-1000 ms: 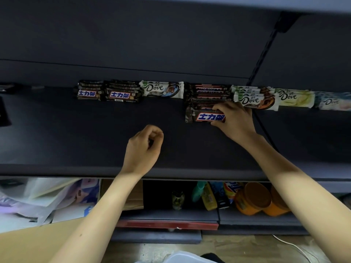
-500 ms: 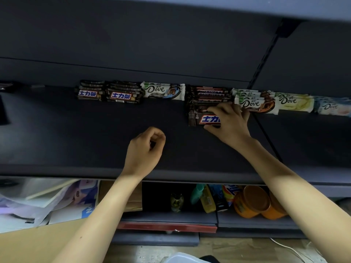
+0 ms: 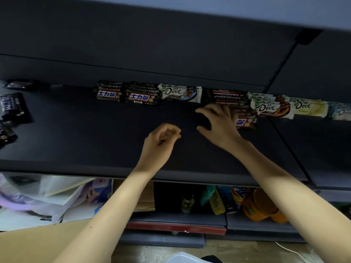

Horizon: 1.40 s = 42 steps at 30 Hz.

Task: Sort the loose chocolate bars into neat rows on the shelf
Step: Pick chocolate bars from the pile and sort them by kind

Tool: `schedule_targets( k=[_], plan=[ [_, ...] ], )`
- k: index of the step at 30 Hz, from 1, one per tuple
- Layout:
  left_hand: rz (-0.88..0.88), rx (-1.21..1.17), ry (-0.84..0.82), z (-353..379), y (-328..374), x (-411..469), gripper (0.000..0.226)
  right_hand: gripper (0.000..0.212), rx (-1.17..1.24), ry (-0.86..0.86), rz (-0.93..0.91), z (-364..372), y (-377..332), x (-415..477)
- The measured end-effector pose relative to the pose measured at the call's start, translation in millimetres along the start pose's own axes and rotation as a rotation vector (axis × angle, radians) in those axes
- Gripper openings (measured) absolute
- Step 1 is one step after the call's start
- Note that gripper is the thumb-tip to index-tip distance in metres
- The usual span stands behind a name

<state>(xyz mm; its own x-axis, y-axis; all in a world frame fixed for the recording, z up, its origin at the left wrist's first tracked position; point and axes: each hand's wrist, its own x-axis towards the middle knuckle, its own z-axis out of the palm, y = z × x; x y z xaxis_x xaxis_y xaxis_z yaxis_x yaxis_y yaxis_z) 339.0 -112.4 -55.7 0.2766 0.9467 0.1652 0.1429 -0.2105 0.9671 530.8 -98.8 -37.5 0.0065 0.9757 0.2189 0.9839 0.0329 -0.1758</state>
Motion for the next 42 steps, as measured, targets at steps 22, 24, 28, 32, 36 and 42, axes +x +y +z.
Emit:
schedule_targets(
  k=[22,24,28,32,36,42],
  plan=[
    [0.056,0.419,0.342,-266.2,-55.1,-60.5,0.019,0.038,0.25,-0.211,-0.377,85.9,-312.1,68.9],
    [0.105,0.56,0.324,-285.3,-58.5,-64.8,0.017,0.039,0.269,-0.222,-0.379,89.5,-335.2,69.9],
    [0.165,0.751,0.257,-317.0,-67.1,-69.9,0.028,0.047,0.27,-0.19,-0.376,98.4,-378.5,73.4],
    [0.177,0.756,0.238,-339.3,-72.8,-76.5,0.031,0.058,0.205,-0.122,-0.33,112.3,-409.6,78.5],
    [0.127,0.717,0.261,-353.4,-80.5,-82.7,0.031,0.053,0.239,-0.138,-0.292,121.3,-421.4,85.0],
    [0.171,0.689,0.366,-362.2,-88.9,-86.8,0.023,0.05,0.533,-0.011,-0.315,104.0,-398.5,64.0]
  ],
)
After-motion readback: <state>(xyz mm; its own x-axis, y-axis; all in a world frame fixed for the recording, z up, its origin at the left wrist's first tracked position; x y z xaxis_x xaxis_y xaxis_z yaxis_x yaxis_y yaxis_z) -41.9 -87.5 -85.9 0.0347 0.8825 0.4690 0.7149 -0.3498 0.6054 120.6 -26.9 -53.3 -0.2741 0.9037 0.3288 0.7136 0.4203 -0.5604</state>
